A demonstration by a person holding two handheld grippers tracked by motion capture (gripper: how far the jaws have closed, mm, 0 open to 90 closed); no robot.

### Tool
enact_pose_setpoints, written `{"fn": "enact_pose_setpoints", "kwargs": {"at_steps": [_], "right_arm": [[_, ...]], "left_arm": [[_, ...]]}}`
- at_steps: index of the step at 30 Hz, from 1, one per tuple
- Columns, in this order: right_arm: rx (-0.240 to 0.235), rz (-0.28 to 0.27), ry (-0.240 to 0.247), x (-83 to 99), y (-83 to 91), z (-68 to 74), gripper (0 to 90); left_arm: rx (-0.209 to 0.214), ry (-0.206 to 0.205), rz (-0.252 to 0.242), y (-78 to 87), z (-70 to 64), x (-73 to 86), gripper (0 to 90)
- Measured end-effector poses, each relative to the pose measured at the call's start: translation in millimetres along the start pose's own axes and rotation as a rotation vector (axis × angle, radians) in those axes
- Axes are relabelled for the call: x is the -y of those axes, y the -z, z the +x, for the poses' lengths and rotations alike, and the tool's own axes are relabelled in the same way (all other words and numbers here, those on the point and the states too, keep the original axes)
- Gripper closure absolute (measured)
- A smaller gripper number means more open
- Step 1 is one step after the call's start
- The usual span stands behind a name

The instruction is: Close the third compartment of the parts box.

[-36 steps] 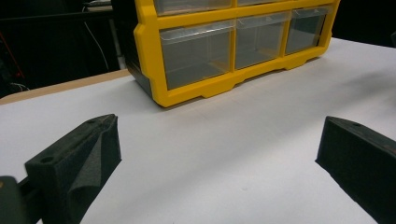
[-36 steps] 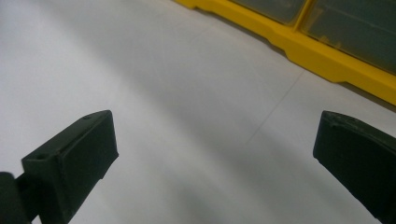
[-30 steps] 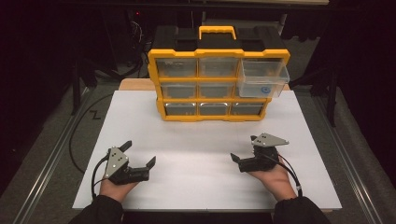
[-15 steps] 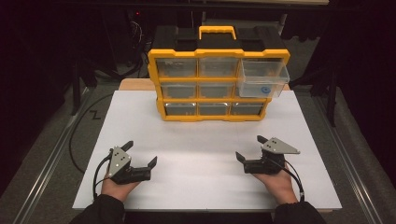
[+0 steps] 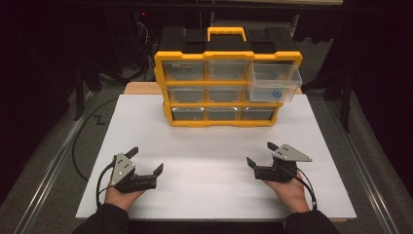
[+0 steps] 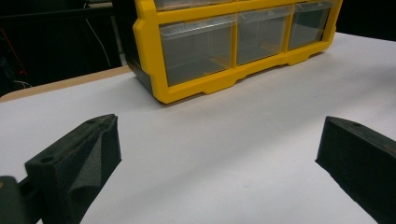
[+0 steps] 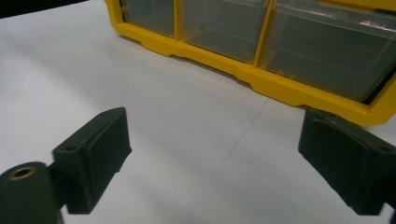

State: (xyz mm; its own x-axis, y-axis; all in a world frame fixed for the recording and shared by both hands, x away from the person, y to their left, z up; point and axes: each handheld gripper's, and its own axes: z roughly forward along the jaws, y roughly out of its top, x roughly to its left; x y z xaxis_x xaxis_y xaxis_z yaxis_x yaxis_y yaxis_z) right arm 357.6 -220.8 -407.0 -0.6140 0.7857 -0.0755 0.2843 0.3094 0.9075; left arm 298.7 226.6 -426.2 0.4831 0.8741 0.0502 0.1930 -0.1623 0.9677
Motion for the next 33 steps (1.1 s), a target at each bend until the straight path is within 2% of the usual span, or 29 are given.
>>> {"fn": "enact_pose_setpoints", "kwargs": {"at_steps": [6, 17, 21, 28, 30, 33], "right_arm": [[0.014, -0.004, -0.004, 0.8, 1.2, -0.8, 24.6], [0.091, -0.007, -0.015, 4.9, 2.5, -4.0, 58.3], [0.097, -0.015, -0.045, 5.6, 4.8, -7.4, 68.3], [0.128, -0.049, -0.041, 4.7, 11.2, -12.6, 86.2], [0.137, -0.061, -0.040, 3.7, 13.6, -13.0, 90.0], [0.142, -0.074, -0.036, 2.4, 16.3, -13.4, 90.0]], "left_arm": [[0.004, 0.003, -0.009, 0.7, 0.3, -0.7, 0.3], [0.010, 0.004, -0.002, -0.6, 0.0, -0.3, 0.3], [0.013, 0.006, -0.001, -1.0, 0.2, -0.1, 0.4], [0.016, 0.002, -0.001, -0.7, -1.4, -0.4, 0.3], [0.014, 0.004, 0.000, -0.7, -1.2, -0.4, 0.3], [0.015, 0.005, 0.000, -0.7, -1.0, -0.4, 0.3]]}}
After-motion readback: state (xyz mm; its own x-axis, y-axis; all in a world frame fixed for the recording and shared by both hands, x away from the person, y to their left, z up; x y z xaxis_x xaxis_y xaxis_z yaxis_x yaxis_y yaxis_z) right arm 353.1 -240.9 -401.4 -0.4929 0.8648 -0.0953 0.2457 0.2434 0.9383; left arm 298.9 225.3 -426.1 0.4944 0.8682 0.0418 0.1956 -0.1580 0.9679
